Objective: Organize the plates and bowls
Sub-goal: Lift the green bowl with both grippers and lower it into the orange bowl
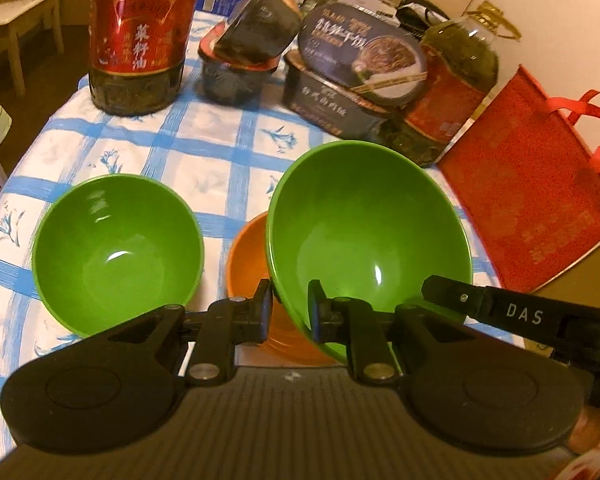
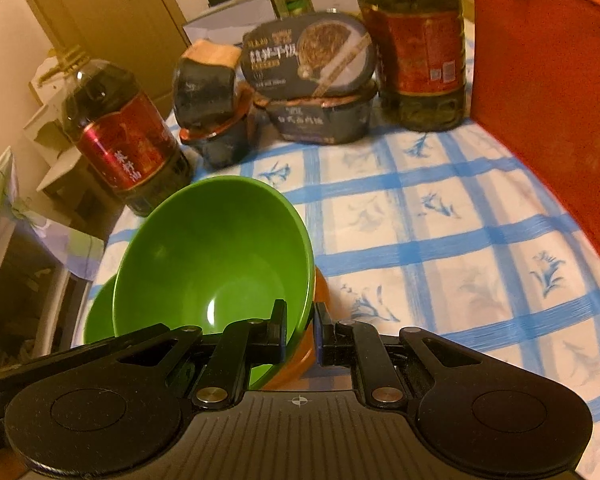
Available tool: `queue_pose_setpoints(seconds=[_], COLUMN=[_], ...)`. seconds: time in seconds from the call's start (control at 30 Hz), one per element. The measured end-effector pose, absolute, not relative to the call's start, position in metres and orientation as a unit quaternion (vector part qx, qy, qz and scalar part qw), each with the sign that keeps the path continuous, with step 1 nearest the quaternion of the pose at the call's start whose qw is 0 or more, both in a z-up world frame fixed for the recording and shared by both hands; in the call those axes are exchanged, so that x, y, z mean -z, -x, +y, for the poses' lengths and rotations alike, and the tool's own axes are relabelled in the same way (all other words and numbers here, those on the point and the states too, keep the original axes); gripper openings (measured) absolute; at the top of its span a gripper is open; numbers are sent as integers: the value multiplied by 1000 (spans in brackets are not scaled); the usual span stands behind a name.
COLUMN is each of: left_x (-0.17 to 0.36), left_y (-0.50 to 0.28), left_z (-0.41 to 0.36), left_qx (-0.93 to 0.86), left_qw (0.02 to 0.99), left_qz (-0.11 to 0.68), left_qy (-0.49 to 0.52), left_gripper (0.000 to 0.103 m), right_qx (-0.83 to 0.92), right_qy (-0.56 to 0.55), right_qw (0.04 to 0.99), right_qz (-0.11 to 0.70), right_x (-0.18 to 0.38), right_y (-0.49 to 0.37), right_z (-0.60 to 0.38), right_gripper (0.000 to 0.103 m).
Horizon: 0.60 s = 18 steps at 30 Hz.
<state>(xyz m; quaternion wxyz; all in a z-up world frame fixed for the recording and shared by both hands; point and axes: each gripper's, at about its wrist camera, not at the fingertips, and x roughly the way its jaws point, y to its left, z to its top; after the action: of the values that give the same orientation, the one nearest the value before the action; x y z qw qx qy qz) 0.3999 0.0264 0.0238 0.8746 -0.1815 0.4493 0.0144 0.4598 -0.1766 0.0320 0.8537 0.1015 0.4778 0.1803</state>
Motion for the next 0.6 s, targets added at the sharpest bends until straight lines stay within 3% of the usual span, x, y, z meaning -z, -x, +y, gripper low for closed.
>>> queue_pose_setpoints(seconds=[0.6], left_x=[14], left_y=[-418], left_z=[29], left_qx=[-19], left_qw=[862], left_qz=[480], left_qy=[161], left_gripper=[16], right_qx=[-183], right_qy=[-75], right_qw=[836], right_qz=[512], right_x=[4], right_y=[-479], right_z=[-162], right_gripper=[13])
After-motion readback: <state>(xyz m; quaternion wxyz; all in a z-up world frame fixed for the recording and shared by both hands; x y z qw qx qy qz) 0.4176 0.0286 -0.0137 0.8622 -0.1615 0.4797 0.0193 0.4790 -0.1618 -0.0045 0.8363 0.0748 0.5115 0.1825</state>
